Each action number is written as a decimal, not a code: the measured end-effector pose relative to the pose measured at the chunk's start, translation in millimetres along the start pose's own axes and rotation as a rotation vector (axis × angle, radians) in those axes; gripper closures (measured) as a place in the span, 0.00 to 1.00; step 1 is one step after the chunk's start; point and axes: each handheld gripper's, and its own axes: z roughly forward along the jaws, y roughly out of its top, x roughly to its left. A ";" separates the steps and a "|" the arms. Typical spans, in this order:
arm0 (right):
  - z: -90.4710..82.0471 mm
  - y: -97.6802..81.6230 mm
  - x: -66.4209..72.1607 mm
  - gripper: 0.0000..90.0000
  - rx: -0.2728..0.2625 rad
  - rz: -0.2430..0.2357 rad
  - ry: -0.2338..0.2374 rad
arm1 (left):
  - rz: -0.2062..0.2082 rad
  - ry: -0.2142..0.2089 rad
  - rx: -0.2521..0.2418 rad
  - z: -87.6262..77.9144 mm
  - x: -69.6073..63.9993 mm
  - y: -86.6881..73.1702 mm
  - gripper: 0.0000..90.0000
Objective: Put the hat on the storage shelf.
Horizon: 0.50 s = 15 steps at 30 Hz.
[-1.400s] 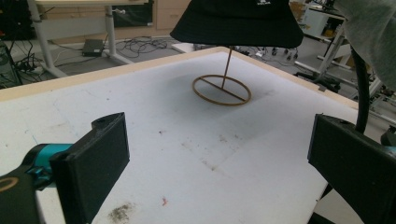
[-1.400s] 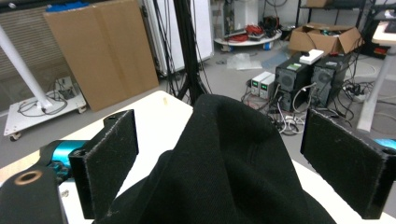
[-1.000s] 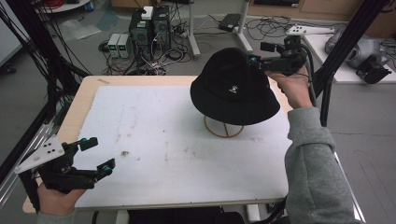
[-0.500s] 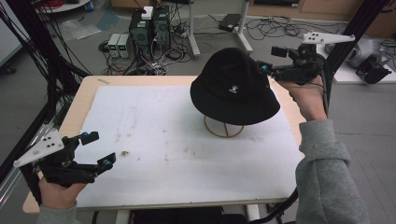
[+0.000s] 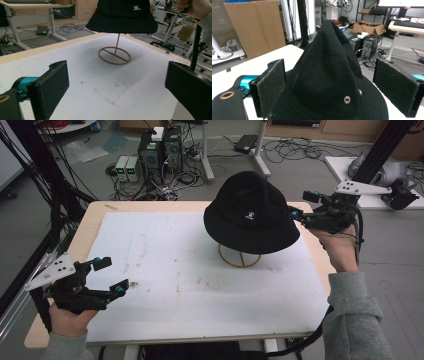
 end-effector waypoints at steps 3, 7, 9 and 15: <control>-5.6 -7.2 3.4 0.12 0.000 0.016 -0.021 | 0.001 0.000 -0.004 -0.8 0.8 0.7 0.06; -14.6 -19.6 9.5 0.12 -0.016 0.024 -0.027 | -0.001 -0.001 -0.011 -2.1 2.0 1.4 0.06; -18.6 -25.3 12.2 0.12 -0.015 0.017 -0.036 | -0.001 -0.002 -0.012 -2.6 2.7 1.5 0.06; -32.2 -40.7 18.2 0.12 -0.023 0.012 -0.023 | 0.001 -0.004 -0.016 -2.6 2.8 2.9 0.06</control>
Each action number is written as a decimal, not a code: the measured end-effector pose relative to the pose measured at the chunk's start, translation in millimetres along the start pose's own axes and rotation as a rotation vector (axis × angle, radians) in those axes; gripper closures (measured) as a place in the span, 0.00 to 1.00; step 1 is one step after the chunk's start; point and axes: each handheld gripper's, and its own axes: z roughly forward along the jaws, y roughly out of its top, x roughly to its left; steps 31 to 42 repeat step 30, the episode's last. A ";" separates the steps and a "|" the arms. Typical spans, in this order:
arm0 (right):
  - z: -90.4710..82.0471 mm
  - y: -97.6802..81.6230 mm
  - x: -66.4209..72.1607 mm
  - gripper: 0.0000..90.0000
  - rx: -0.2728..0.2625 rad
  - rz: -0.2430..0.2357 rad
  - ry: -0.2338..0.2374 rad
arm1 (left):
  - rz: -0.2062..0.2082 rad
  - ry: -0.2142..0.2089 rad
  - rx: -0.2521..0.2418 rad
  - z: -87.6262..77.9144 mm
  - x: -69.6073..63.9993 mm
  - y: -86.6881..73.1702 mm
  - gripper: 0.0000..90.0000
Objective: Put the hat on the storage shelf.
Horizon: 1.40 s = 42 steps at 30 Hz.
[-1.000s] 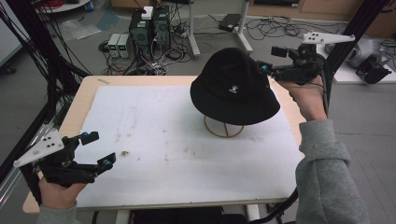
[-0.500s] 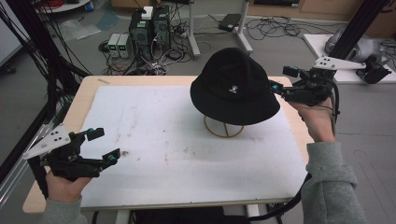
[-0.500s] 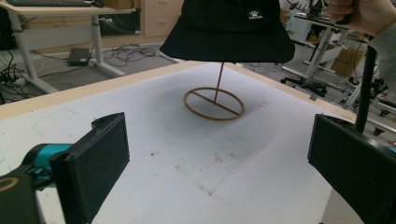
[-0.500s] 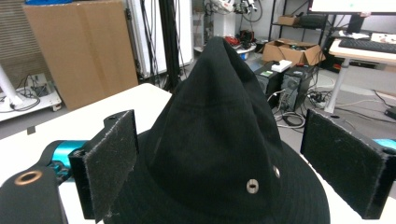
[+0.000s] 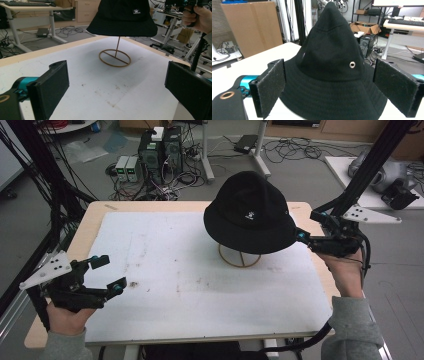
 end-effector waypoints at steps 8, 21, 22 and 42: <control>-16.3 -22.3 6.6 0.12 -0.010 -0.006 0.013 | 0.005 -0.003 -0.003 1.5 -1.3 1.1 0.06; -22.1 -41.8 11.1 0.12 -0.001 0.004 0.051 | 0.005 0.009 -0.003 3.7 -1.0 1.6 0.06; -22.9 -42.5 11.5 0.12 -0.002 -0.007 0.049 | 0.006 0.008 -0.001 3.9 -0.7 1.5 0.06; -26.7 -48.0 11.8 0.12 0.022 -0.020 0.039 | 0.020 0.001 0.006 10.7 -4.0 3.1 0.06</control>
